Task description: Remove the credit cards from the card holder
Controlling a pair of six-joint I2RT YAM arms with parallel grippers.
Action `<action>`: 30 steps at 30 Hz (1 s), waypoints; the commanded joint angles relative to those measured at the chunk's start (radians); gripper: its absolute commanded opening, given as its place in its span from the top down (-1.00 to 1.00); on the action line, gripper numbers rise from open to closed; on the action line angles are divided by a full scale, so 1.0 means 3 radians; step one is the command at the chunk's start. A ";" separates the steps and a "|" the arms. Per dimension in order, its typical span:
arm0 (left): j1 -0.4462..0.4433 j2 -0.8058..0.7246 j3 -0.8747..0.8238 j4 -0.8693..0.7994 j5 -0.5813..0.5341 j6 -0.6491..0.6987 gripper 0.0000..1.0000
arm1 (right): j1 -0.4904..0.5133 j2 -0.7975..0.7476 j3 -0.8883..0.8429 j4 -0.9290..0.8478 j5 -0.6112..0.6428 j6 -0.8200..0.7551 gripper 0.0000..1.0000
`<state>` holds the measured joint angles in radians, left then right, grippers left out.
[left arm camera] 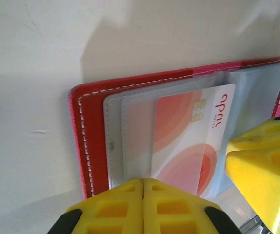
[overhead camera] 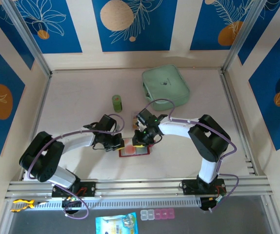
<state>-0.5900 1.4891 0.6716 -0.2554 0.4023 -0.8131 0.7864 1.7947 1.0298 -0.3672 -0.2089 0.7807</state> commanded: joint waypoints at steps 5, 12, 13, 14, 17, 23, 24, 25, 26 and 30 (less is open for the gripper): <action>-0.0072 0.0063 0.0103 -0.0049 0.0109 -0.0045 0.87 | 0.0001 -0.0043 -0.0053 -0.0024 -0.0012 0.0051 0.60; -0.0079 0.0141 0.0092 -0.0078 0.0073 0.0009 0.87 | -0.0007 0.0006 -0.0062 -0.0028 -0.0022 0.0054 0.59; -0.0078 0.0159 0.0088 -0.0097 0.0055 0.0024 0.87 | -0.0008 0.0007 -0.0068 -0.0025 -0.0027 0.0049 0.59; -0.0077 0.0183 0.0088 -0.0124 0.0034 0.0041 0.87 | -0.0009 0.0014 -0.0073 -0.0021 -0.0032 0.0051 0.59; -0.0078 0.0216 0.0083 -0.0155 0.0040 0.0074 0.88 | -0.0025 0.0045 -0.0087 0.0036 -0.0133 0.0065 0.59; -0.0075 0.0237 0.0089 -0.0265 -0.0047 0.0128 0.89 | -0.0040 0.0107 -0.0101 0.0086 -0.0188 0.0082 0.59; -0.0076 0.0241 0.0088 -0.0271 -0.0053 0.0133 0.89 | -0.0041 0.0108 -0.0104 0.0093 -0.0193 0.0082 0.59; -0.0076 0.0246 0.0084 -0.0272 -0.0058 0.0136 0.89 | -0.0042 0.0110 -0.0104 0.0094 -0.0196 0.0082 0.59; -0.0078 0.0259 0.0083 -0.0268 -0.0057 0.0134 0.89 | -0.0043 0.0112 -0.0104 0.0095 -0.0193 0.0082 0.59; -0.0075 0.0287 0.0078 -0.0259 -0.0052 0.0138 0.89 | -0.0049 0.0124 -0.0111 0.0110 -0.0202 0.0086 0.59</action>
<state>-0.6071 1.5391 0.7002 -0.2680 0.4255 -0.7933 0.7765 1.8122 1.0119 -0.3431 -0.2440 0.7944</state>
